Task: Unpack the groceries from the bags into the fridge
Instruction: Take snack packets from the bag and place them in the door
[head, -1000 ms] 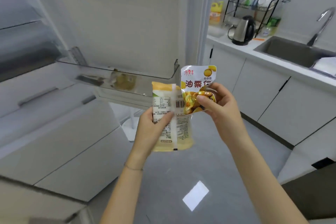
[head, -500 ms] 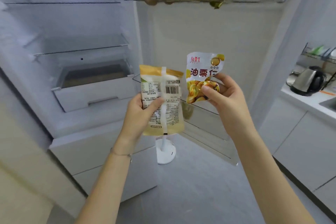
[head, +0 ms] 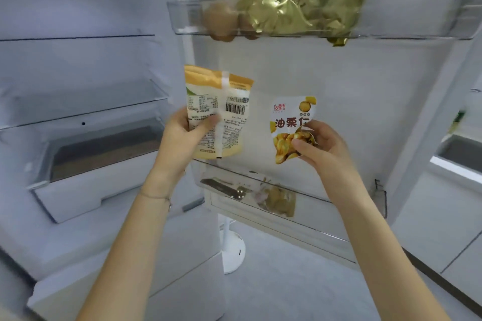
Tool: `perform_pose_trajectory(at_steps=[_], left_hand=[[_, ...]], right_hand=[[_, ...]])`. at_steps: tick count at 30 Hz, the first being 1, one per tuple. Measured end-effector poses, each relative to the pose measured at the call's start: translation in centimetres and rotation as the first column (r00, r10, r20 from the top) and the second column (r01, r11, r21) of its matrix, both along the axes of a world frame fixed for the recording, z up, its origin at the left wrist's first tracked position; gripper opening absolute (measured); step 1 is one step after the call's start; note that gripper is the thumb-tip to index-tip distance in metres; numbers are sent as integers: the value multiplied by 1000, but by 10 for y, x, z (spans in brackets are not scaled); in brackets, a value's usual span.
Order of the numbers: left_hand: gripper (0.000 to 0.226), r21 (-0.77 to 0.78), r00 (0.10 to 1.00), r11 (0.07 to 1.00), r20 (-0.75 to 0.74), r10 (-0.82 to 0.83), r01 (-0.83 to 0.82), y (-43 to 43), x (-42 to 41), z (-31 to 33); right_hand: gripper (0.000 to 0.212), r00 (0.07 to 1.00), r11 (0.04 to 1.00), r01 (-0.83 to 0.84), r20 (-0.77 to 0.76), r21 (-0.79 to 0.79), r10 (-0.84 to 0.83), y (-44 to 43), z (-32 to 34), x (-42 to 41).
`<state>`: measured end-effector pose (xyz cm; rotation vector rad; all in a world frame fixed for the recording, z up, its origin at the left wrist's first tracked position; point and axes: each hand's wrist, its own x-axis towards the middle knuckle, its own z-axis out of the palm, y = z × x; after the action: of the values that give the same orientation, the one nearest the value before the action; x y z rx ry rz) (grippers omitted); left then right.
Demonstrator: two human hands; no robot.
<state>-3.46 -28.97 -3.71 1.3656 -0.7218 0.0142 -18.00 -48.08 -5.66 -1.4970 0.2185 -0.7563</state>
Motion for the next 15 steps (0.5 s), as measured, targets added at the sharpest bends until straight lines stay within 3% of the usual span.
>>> perform_pose_trajectory(at_steps=[4,7,12,15], left_hand=[[15,220,987,969,92,-134,111,-16,40,7],[12,451,949,872,141,-280,191,-31,69,10],[12,793,813,573,188,-551,205,-60,95,2],[9,888,723,378,80,-687,261,-74,102,-12]], right_hand=[[35,991,989,127,-24,-76,-129,6,-3,12],[36,956,946,260,-87,-195,-281,4,-9,9],[40,894,885,289,-226,-365,-386,3,-20,-3],[38,881,869,232,-284,-438,-378,7,-27,-7]])
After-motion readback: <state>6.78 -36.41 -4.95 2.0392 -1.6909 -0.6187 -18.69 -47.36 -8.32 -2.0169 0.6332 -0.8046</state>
